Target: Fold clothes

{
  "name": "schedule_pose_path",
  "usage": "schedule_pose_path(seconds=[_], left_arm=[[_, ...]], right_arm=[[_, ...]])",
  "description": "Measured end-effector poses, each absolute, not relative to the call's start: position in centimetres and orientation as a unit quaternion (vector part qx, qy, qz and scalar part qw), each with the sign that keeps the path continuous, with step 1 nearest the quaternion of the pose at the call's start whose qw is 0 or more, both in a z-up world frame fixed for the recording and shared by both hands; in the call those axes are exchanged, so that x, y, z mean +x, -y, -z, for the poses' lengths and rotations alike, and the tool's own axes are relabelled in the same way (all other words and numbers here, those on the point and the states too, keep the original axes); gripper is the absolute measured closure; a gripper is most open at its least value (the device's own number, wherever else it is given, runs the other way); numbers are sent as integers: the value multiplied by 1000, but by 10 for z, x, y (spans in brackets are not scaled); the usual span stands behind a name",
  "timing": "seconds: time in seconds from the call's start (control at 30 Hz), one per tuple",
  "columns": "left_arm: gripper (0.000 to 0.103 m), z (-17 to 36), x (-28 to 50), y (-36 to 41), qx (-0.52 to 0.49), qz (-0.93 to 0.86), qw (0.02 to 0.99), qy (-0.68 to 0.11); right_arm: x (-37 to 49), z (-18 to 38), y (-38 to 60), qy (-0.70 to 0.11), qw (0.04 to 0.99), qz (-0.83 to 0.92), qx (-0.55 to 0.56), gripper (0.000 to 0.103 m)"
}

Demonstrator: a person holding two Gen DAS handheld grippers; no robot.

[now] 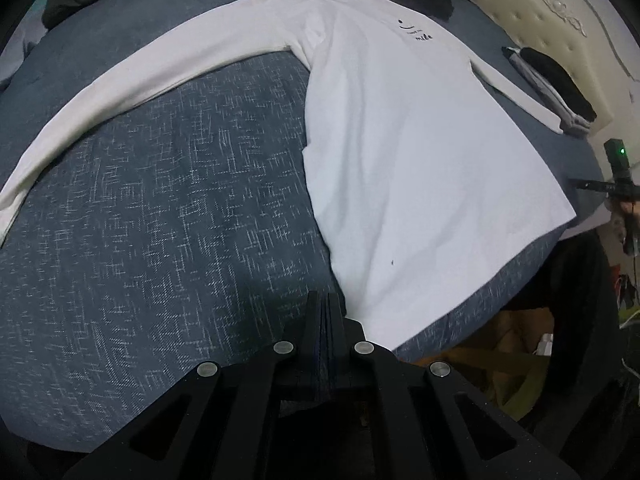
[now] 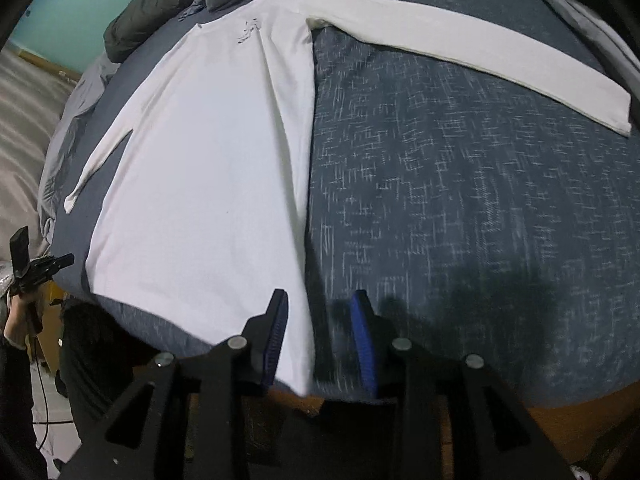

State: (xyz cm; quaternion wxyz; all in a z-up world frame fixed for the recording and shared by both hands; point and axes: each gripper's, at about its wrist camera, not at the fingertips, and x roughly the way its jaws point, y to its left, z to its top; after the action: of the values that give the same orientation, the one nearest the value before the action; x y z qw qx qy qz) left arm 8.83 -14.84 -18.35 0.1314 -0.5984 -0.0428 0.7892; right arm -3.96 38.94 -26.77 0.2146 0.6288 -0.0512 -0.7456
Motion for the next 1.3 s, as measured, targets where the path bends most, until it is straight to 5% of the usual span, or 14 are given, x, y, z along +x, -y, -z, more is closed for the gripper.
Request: schedule_pose_path(seconds=[0.87, 1.3], left_arm=[[89, 273, -181, 160, -546, -810, 97, 190], [82, 287, -224, 167, -512, -815, 109, 249]], right_arm=[[-232, 281, -352, 186, 201, 789, 550, 57], [-310, 315, -322, 224, 198, 787, 540, 55]])
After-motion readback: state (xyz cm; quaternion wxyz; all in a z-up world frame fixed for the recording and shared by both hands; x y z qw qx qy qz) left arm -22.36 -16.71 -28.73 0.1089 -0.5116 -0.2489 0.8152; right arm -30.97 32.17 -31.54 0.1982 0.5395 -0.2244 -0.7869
